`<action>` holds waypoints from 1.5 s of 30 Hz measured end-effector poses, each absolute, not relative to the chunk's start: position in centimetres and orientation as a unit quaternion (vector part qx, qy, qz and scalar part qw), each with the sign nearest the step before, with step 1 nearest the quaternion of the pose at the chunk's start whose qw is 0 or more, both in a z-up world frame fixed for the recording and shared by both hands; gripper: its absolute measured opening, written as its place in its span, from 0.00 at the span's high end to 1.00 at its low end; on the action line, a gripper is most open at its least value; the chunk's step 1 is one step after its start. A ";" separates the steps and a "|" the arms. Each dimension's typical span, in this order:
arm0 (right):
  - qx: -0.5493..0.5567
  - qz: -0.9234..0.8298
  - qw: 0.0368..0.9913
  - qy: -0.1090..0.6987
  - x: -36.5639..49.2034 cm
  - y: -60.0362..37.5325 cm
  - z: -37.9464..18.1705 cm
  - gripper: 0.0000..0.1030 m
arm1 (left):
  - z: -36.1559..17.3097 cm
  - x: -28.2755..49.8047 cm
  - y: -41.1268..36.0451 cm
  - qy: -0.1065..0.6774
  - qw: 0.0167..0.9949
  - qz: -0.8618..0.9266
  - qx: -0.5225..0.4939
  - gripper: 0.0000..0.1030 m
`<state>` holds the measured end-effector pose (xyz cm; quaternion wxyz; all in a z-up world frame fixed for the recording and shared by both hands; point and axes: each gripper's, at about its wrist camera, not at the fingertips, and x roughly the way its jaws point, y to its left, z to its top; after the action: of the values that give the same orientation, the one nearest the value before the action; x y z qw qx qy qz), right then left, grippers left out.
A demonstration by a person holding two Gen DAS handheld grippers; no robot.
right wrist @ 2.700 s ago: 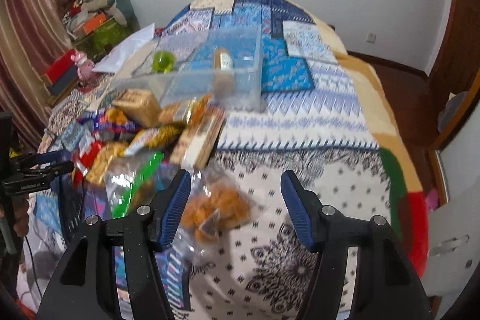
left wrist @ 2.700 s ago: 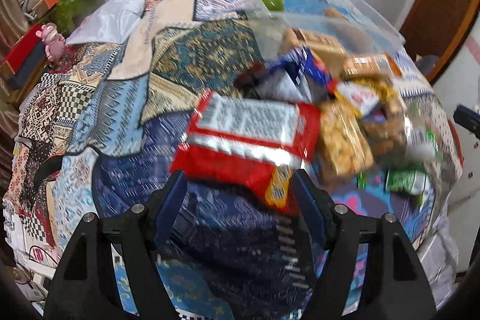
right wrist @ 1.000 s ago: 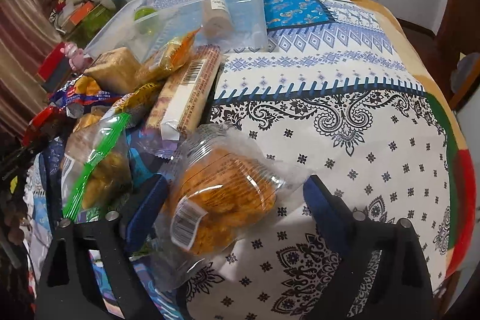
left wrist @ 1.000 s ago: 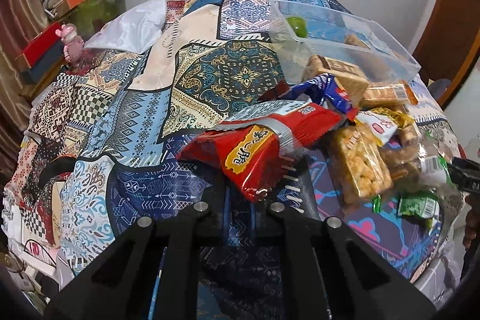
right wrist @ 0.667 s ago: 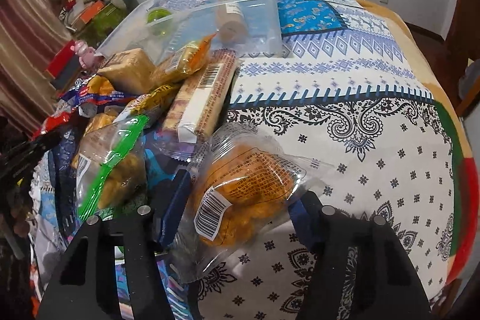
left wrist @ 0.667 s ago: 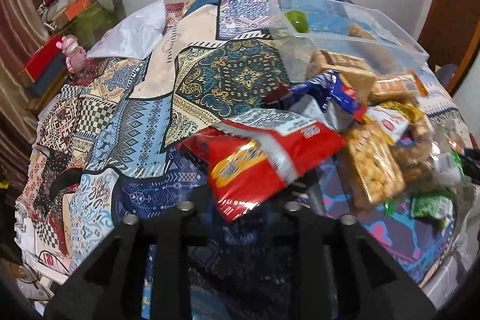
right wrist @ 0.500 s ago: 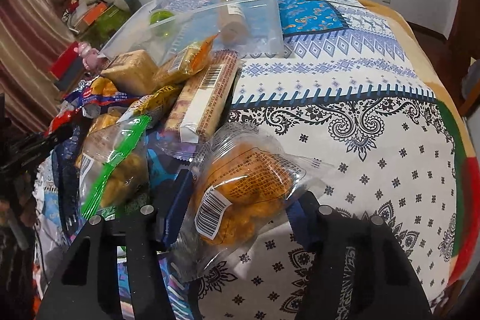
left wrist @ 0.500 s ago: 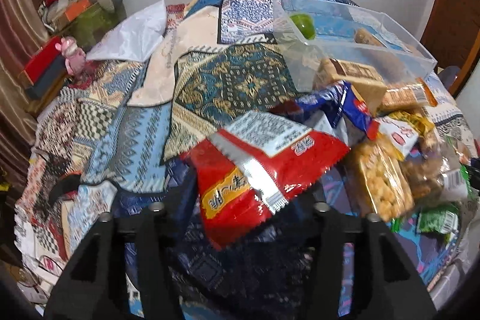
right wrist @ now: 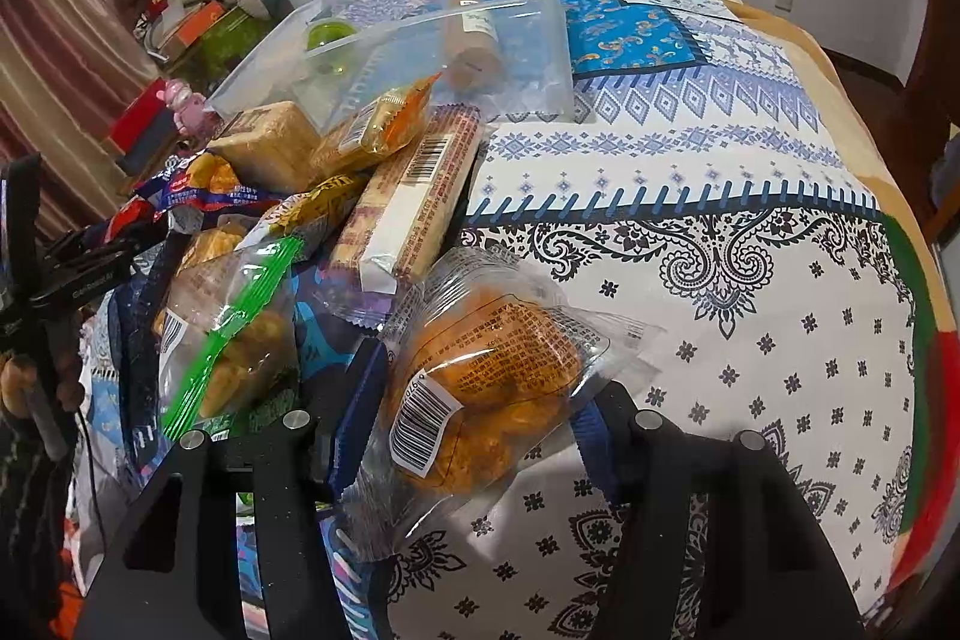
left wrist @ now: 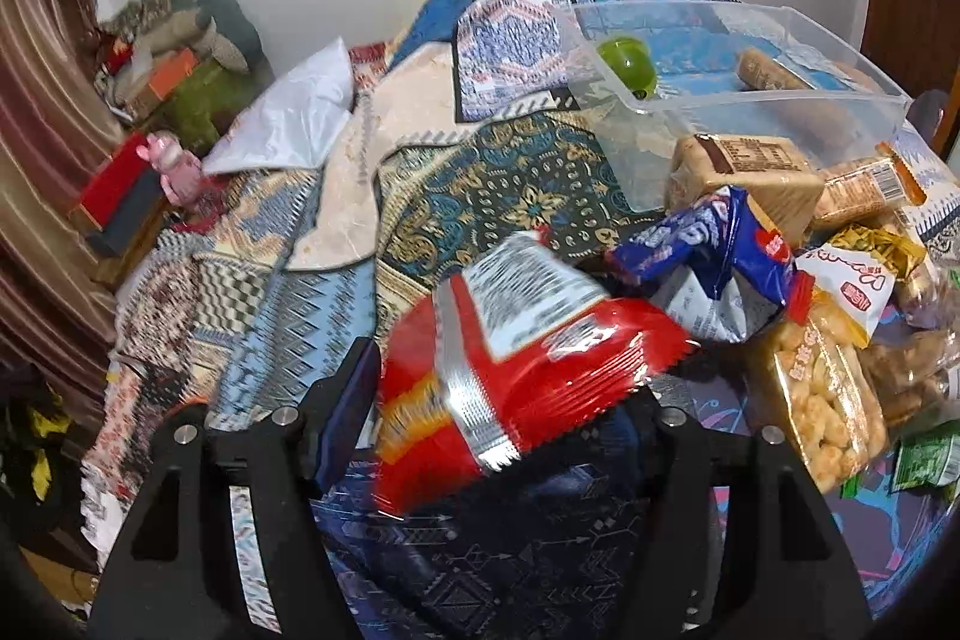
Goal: Organize snacks
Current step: 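Grasp the orange cookie bag with the right tool while the left tool grasps the red chip bag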
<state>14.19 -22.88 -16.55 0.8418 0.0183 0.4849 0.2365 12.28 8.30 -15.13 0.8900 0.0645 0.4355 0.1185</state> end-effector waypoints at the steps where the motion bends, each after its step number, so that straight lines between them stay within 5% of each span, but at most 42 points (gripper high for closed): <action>1: 0.019 0.237 0.842 0.485 14.2 -22.9 -16.6 0.47 | -14.9 12.0 8.2 0.430 0.892 0.123 0.071 0.28; 7: 0.025 0.240 0.841 0.485 14.3 -22.9 -16.7 0.47 | -14.8 11.9 7.7 0.411 0.899 0.116 0.094 0.26; 10: 0.026 0.241 0.840 0.485 14.2 -22.9 -16.7 0.47 | -15.7 13.2 8.0 0.435 0.891 0.104 0.078 0.47; 12: 0.027 0.240 0.840 0.485 14.2 -22.9 -16.6 0.47 | -16.7 14.0 8.9 0.459 0.880 0.110 0.051 0.73; 15: 0.027 0.241 0.840 0.485 14.1 -23.0 -16.6 0.50 | -17.1 14.2 10.3 0.468 0.876 0.113 0.012 0.84; 19: 0.027 0.242 0.844 0.479 13.8 -23.1 -16.3 0.54 | -15.7 13.0 10.7 0.447 0.889 0.099 0.006 0.84; 22: 0.033 0.242 0.845 0.476 14.0 -23.2 -16.0 0.56 | -14.8 12.2 11.1 0.443 0.892 0.091 0.005 0.69; 24: 0.036 0.241 0.846 0.474 14.1 -23.2 -16.0 0.57 | -14.5 11.8 11.7 0.444 0.891 0.095 0.000 0.32; 45: 0.057 0.236 0.844 0.478 15.5 -23.7 -16.0 0.58 | -20.2 16.1 17.9 0.482 0.866 0.101 -0.085 0.16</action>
<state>15.47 -23.73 -15.97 0.8439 0.0574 0.4785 0.2359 16.12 17.85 -20.17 0.8662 -0.0853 0.4819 0.1008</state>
